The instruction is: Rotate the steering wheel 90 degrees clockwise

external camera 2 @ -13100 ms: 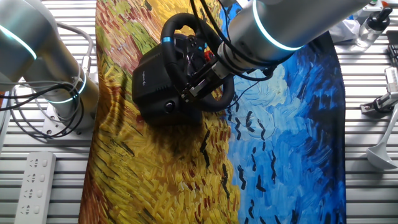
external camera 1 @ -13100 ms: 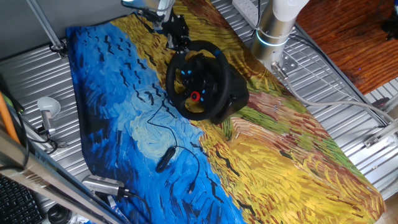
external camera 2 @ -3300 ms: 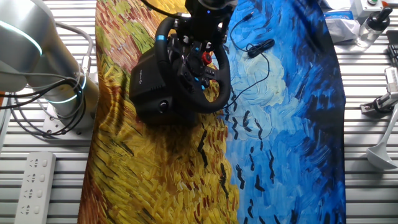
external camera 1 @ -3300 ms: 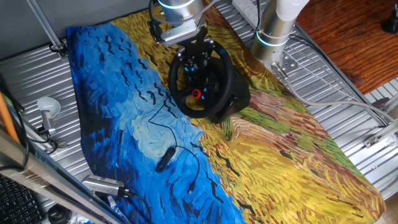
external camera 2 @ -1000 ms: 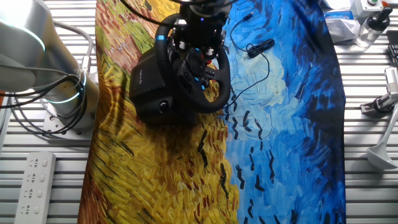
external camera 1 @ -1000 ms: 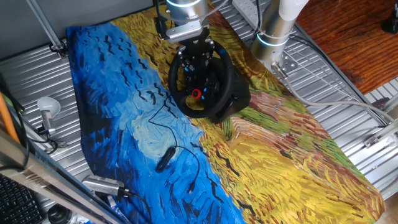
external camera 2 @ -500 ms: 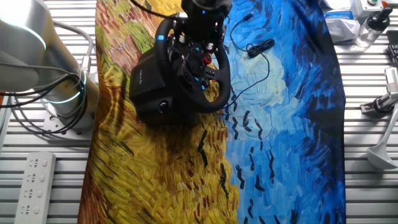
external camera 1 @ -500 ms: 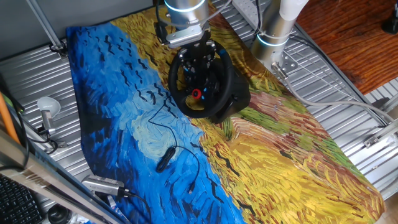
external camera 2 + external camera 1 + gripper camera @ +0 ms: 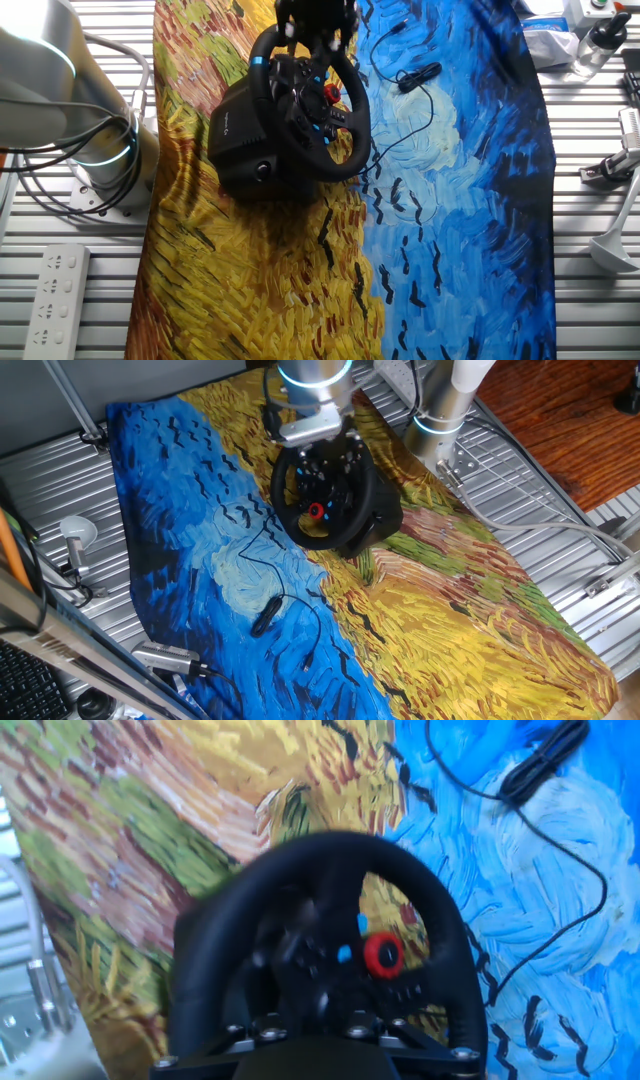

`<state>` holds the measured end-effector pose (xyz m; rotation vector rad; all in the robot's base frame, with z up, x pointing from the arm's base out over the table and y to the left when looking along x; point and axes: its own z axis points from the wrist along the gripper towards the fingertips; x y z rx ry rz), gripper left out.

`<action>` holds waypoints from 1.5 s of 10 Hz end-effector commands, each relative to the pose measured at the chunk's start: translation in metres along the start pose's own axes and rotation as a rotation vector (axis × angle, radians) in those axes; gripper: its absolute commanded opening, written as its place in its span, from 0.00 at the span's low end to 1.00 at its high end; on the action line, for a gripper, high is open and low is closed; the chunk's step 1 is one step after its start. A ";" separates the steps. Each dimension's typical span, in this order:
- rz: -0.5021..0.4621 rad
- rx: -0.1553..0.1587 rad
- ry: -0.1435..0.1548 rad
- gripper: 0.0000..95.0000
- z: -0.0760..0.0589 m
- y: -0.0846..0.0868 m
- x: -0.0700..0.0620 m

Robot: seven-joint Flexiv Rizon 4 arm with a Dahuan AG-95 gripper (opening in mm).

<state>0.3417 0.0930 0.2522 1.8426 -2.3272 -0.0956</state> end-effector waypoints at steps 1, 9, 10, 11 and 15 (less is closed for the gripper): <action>-0.013 0.007 0.012 0.40 0.001 -0.002 0.002; -0.087 0.074 -0.014 0.40 0.017 -0.031 0.035; -0.092 0.073 -0.011 0.40 0.017 -0.031 0.035; -0.096 0.066 -0.010 0.40 0.017 -0.031 0.035; -0.085 0.049 -0.004 0.40 0.016 -0.030 0.032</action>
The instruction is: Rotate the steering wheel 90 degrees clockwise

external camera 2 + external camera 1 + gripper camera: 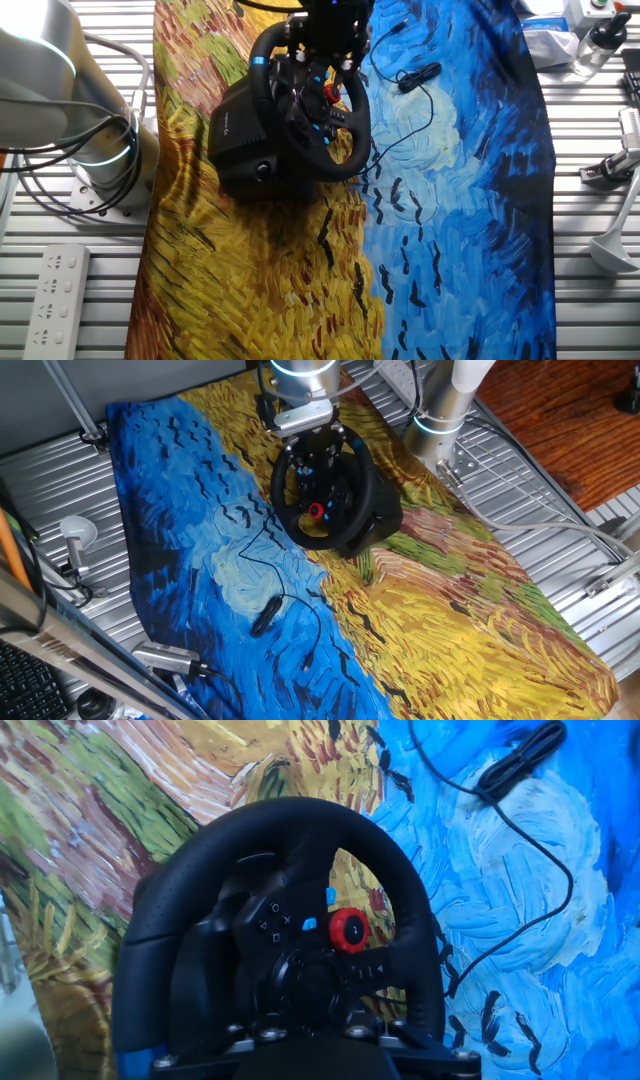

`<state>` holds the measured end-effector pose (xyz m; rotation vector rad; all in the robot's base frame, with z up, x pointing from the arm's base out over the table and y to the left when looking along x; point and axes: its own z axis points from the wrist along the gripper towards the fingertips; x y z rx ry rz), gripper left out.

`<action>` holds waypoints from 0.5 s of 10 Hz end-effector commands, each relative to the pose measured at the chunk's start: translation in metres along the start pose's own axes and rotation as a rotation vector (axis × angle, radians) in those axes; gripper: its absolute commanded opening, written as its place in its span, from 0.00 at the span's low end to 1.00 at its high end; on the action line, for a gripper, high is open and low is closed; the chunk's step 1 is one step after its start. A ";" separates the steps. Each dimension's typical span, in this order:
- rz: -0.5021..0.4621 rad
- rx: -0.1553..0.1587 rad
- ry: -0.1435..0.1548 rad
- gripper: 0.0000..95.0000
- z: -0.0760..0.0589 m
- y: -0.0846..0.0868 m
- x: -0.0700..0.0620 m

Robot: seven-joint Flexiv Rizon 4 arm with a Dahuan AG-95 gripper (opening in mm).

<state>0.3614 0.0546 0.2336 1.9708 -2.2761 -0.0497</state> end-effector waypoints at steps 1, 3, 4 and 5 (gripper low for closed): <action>0.000 -0.005 0.005 0.40 -0.001 0.001 0.000; 0.008 -0.004 0.014 0.40 -0.001 0.001 -0.001; 0.009 -0.007 0.014 0.40 0.000 0.001 -0.001; 0.008 -0.023 0.015 0.40 0.000 0.001 -0.002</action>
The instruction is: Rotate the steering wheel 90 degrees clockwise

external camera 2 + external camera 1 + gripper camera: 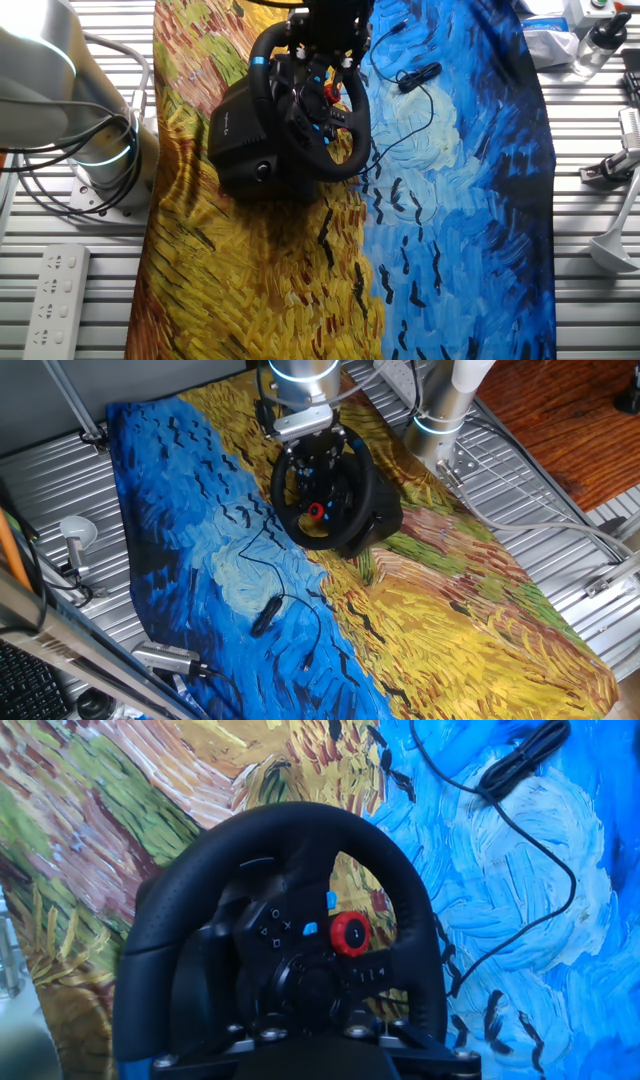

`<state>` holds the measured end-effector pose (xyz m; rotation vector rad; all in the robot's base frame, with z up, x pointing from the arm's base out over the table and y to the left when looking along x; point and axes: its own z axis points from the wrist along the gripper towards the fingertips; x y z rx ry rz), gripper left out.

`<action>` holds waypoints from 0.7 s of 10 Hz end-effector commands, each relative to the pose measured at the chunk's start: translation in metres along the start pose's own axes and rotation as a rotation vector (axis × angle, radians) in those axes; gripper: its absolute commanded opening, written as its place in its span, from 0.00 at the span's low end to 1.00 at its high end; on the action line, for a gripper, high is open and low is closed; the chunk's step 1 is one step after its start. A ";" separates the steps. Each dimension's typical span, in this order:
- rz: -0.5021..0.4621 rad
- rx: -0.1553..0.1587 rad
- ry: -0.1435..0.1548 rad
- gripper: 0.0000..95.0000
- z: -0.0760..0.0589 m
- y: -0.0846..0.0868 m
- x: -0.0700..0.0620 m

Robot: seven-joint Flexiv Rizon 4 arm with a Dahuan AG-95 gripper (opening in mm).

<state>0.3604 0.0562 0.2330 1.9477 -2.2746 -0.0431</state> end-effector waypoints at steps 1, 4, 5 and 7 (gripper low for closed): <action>0.002 -0.028 0.002 0.40 -0.002 0.000 0.000; 0.008 -0.032 0.001 0.40 -0.001 0.000 -0.004; 0.015 -0.031 0.001 0.40 -0.001 0.001 -0.005; 0.014 -0.031 0.003 0.40 0.000 0.001 -0.006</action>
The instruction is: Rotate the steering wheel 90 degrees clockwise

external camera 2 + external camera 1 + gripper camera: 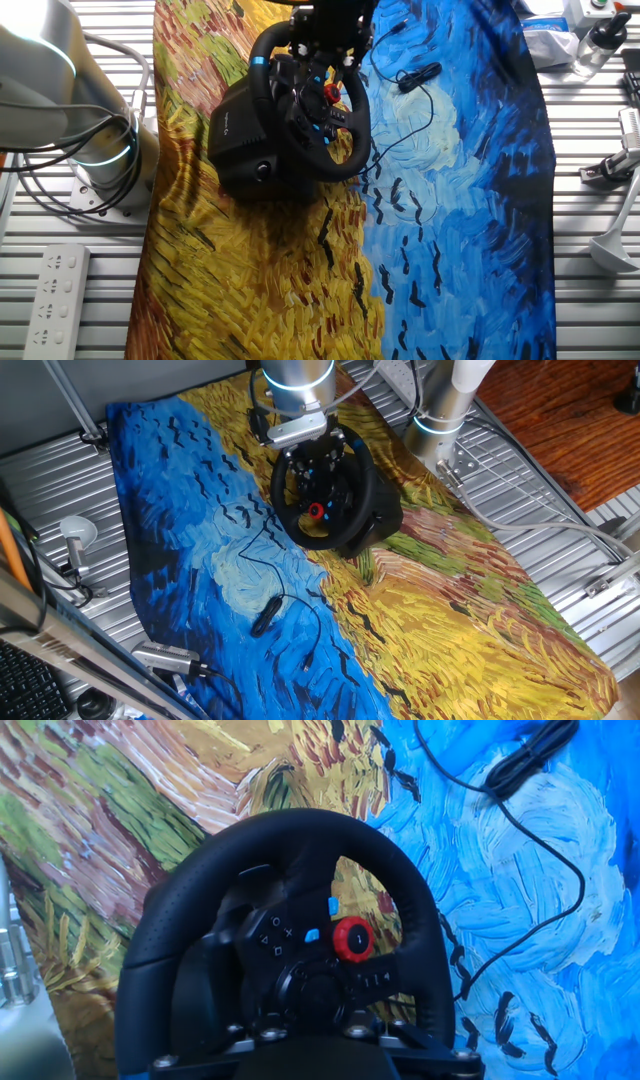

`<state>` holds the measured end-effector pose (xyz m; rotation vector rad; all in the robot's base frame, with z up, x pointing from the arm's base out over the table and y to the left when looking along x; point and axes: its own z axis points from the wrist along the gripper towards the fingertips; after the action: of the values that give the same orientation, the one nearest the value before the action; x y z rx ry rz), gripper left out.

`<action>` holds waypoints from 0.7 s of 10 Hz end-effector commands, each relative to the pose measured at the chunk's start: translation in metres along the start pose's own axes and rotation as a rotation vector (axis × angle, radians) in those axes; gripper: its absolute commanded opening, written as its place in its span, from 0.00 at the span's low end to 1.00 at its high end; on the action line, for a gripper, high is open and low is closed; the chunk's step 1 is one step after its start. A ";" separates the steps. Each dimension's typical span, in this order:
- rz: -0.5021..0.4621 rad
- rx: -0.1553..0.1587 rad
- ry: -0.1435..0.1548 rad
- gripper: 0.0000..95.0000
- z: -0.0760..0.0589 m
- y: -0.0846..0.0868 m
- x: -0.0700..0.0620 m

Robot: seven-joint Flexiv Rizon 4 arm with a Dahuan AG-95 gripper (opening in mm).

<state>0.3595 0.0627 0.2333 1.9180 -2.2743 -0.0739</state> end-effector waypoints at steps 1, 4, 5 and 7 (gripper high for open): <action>-0.002 -0.002 0.003 0.40 0.000 -0.001 0.000; -0.002 -0.002 0.003 0.40 0.000 -0.001 0.000; -0.007 -0.002 0.004 0.40 0.000 -0.001 0.000; -0.008 -0.002 -0.001 0.40 0.000 -0.001 0.000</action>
<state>0.3603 0.0622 0.2331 1.9262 -2.2682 -0.0794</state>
